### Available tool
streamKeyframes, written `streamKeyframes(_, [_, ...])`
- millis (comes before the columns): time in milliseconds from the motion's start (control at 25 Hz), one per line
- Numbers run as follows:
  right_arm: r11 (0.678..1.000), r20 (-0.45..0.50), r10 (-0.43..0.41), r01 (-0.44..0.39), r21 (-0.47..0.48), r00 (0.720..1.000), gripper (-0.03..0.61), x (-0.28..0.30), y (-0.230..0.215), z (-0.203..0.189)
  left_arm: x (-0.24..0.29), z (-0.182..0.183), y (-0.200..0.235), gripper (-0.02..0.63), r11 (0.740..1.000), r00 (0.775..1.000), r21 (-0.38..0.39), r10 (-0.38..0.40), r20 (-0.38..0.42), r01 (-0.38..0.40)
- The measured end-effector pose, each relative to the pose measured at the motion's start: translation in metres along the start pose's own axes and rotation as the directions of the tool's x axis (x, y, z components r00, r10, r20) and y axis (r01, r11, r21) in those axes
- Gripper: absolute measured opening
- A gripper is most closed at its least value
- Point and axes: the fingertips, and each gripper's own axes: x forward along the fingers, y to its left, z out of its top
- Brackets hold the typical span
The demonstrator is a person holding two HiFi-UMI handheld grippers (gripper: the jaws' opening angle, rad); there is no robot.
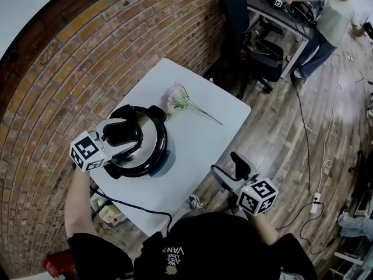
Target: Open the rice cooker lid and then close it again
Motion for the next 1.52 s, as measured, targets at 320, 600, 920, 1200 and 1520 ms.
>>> streamKeyframes(320, [1.000, -0.006, 0.029, -0.029, -0.008, 1.000, 0.362, 0.007, 0.010, -0.001, 0.001, 0.001, 0.000, 0.281, 0.999, 0.999, -0.013, 0.038, 0.017, -0.038])
streamKeyframes(600, [0.998, -0.026, 0.059, -0.059, -0.013, 0.998, 0.362, 0.012, 0.016, -0.002, 0.001, 0.000, 0.004, 0.283, 0.994, 0.996, -0.062, 0.088, 0.003, -0.088])
streamKeyframes(920, [0.997, -0.041, 0.077, -0.078, -0.020, 0.996, 0.362, 0.008, 0.010, 0.001, 0.005, 0.001, 0.004, 0.285, 0.963, 0.973, -0.140, 0.229, -0.014, -0.229])
streamKeyframes(1200, [0.993, -0.056, 0.112, -0.114, -0.027, 0.992, 0.362, 0.002, 0.005, 0.006, 0.008, 0.002, 0.004, 0.287, 0.927, 0.947, -0.198, 0.315, -0.054, -0.320])
streamKeyframes(1520, [0.985, -0.084, 0.164, -0.168, -0.038, 0.983, 0.362, -0.007, 0.001, 0.007, 0.005, -0.001, 0.006, 0.287, 0.887, 0.921, -0.250, 0.383, -0.071, -0.388])
